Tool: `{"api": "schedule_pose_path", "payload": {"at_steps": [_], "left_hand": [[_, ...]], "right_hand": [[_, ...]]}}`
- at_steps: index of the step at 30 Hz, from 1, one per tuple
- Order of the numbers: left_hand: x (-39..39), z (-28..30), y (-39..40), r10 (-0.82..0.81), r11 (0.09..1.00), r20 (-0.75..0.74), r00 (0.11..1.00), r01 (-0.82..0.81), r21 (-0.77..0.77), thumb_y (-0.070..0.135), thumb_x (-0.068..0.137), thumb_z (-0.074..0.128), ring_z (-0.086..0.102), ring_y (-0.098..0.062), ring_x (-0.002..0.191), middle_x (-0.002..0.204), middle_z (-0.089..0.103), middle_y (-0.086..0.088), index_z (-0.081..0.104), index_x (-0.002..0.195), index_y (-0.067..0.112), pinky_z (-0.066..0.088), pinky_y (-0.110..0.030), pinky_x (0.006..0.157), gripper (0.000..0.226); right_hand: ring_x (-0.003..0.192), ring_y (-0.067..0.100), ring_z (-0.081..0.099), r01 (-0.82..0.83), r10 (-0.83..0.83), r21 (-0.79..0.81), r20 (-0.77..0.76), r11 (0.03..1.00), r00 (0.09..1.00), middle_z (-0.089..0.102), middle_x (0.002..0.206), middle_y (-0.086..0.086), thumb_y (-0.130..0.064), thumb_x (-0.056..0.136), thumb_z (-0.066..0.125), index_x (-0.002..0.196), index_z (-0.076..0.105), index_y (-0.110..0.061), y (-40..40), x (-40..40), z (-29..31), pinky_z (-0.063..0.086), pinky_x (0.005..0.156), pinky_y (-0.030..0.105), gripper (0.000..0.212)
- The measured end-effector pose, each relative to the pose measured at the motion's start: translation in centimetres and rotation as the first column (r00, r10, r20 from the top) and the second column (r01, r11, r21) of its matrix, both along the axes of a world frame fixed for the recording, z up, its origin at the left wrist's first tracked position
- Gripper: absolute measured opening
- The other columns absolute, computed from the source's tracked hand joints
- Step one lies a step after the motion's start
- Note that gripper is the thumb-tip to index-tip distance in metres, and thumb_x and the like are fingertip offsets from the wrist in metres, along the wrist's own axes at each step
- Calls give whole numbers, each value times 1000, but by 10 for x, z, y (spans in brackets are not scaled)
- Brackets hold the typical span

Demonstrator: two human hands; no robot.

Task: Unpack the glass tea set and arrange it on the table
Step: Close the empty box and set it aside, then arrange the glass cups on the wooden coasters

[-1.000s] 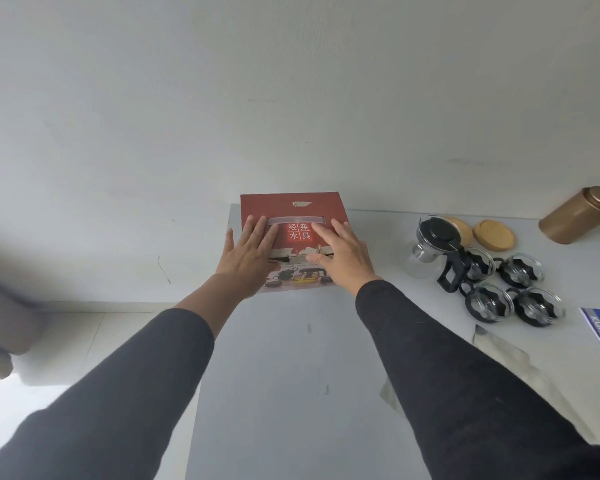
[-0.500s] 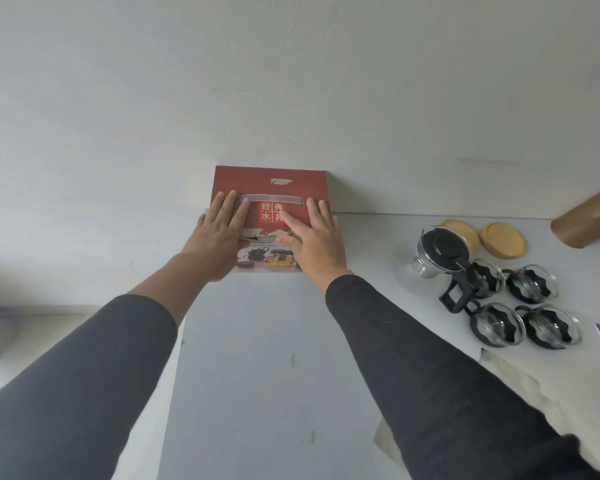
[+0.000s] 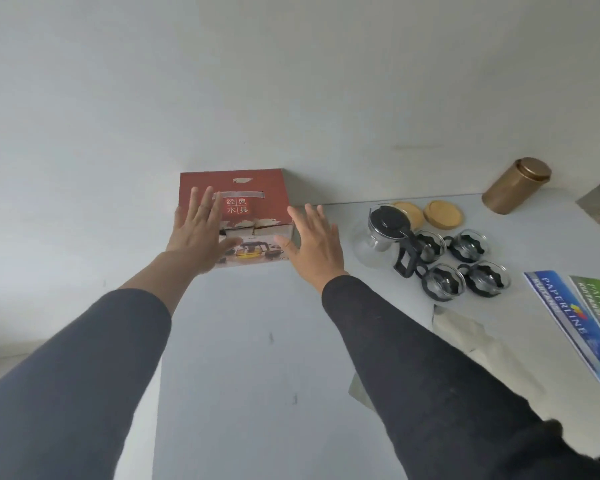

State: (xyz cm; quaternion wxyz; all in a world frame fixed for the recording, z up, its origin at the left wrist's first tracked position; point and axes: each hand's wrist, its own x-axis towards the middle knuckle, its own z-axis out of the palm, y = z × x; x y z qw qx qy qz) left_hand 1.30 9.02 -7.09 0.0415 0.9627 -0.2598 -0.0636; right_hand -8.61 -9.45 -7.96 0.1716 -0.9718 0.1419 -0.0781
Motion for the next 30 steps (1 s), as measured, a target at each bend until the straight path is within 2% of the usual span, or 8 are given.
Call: {"api": "schedule_pose_path", "payload": {"at_steps": [3, 8, 12, 15, 19, 24, 30], "left_hand": [[-25, 13, -16, 9, 995, -4, 1000, -9, -99, 56, 94, 33, -24, -22, 144, 158, -19, -2, -10, 151, 12, -3, -46, 118, 84], [-68, 36, -53, 2, 976, 27, 1000, 3, -216, 53, 96, 33, -22, -21, 145, 159, -18, -1, -7, 152, 13, -3, -44, 119, 79], [-100, 52, -98, 13, 972, 76, 997, 5, -235, 50, 97, 31, -22, -20, 145, 159, -17, -2, -8, 151, 11, -2, -43, 119, 77], [-129, 60, -145, 42, 966, 79, 996, -20, -259, 51, 97, 29, -21, -21, 145, 159, -17, -3, -9, 151, 11, -2, -43, 119, 77], [-175, 59, -216, -3, 965, 81, 997, 24, -261, 51, 98, 28, -20, -22, 145, 159, -16, -4, -8, 151, 10, -1, -44, 119, 76], [-216, 52, -285, -70, 962, 31, 997, 76, -263, 51, 97, 30, -21, -21, 145, 159, -15, -2, -9, 151, 12, -2, -42, 119, 77], [-213, 51, -328, -107, 965, 1, 994, 104, -242, 52, 97, 30, -18, -23, 146, 160, -13, -4, -7, 151, 10, 0, -44, 119, 78]], "right_hand": [[147, 26, 6, 78, -78, -29, 23, 997, 997, 19, 156, 11, -49, 96, 39, 147, 27, -23, -19, -27, 16, 12, 115, 48, 58], [146, 29, 9, 89, -81, -114, 73, 989, 994, 24, 154, 12, -46, 97, 38, 145, 31, -20, -56, -58, 49, 13, 114, 49, 55], [146, 28, 9, 46, -27, -187, 103, 981, 994, 24, 154, 10, -45, 97, 37, 145, 31, -21, -95, -84, 72, 13, 115, 47, 53], [146, 27, 10, 38, -13, -179, 138, 983, 990, 26, 153, 9, -43, 98, 39, 144, 33, -21, -137, -109, 87, 12, 115, 47, 52], [143, 26, 16, 144, -117, -109, 218, 984, 969, 35, 148, 6, -43, 97, 39, 140, 38, -20, -201, -143, 98, 17, 114, 47, 49], [139, 27, 25, 200, -171, -169, 167, 965, 971, 43, 142, 7, -44, 96, 38, 137, 40, -19, -266, -181, 84, 27, 109, 47, 49], [140, 28, 24, 275, -258, -116, 142, 954, 956, 42, 143, 10, -43, 97, 38, 138, 40, -17, -310, -188, 73, 27, 109, 48, 49]]}}
